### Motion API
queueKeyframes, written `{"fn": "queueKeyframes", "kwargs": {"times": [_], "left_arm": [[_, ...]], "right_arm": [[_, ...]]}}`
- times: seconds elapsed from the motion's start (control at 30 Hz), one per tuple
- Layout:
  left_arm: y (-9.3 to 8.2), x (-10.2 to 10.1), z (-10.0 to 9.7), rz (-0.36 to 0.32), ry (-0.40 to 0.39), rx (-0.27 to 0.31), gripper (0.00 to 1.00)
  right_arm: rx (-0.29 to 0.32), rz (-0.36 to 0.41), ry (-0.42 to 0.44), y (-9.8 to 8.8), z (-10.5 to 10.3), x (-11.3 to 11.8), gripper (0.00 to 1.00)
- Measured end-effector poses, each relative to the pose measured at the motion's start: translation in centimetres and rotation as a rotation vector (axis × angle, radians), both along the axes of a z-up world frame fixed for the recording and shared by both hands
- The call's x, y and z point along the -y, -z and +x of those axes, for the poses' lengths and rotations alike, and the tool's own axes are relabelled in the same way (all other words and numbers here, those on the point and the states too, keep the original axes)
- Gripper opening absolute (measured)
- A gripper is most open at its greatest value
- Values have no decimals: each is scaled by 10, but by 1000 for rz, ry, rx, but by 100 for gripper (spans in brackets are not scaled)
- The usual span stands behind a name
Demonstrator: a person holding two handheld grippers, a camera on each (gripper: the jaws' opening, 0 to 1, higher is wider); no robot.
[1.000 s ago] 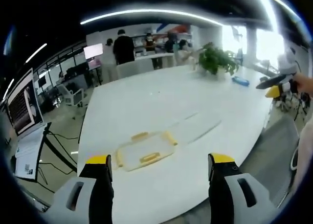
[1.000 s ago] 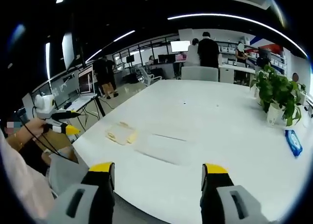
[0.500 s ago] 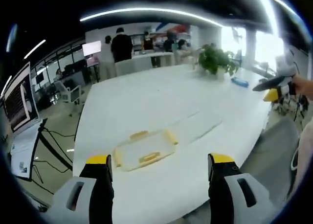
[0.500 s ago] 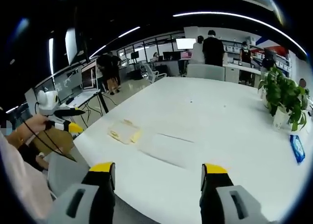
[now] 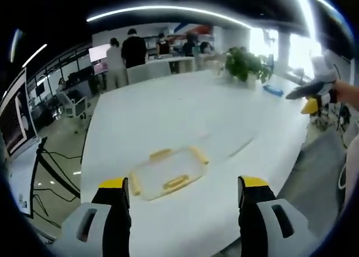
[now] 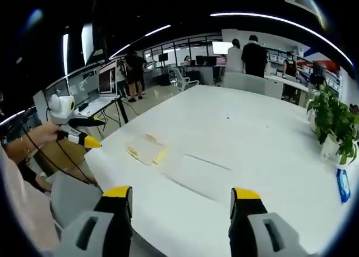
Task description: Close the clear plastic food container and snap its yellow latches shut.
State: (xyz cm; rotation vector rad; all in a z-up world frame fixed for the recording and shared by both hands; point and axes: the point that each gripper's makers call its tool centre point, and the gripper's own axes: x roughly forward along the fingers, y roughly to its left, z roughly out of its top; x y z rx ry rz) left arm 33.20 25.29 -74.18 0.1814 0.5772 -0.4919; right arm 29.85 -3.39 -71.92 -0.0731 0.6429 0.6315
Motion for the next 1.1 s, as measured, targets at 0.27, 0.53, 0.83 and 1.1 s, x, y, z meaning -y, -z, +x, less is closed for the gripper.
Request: {"fn": "queueKeyframes", "kwargs": {"times": [0.27,0.53,0.83,1.1], "left_arm": [[0,-3,9,27,30,0,77],[-6,-7,24,66,94,13,77],[5,-13,34,80,133,-12,76],[20,-16,47,125,190,-40,77]], "right_arm": [[5,-6,-55,0,11,-17,70],[-14,-9,-114,9,18,-36,70],[7,-18,-180,4,35,-57,71],[9,-73,-257,14,50,-70,71]]}}
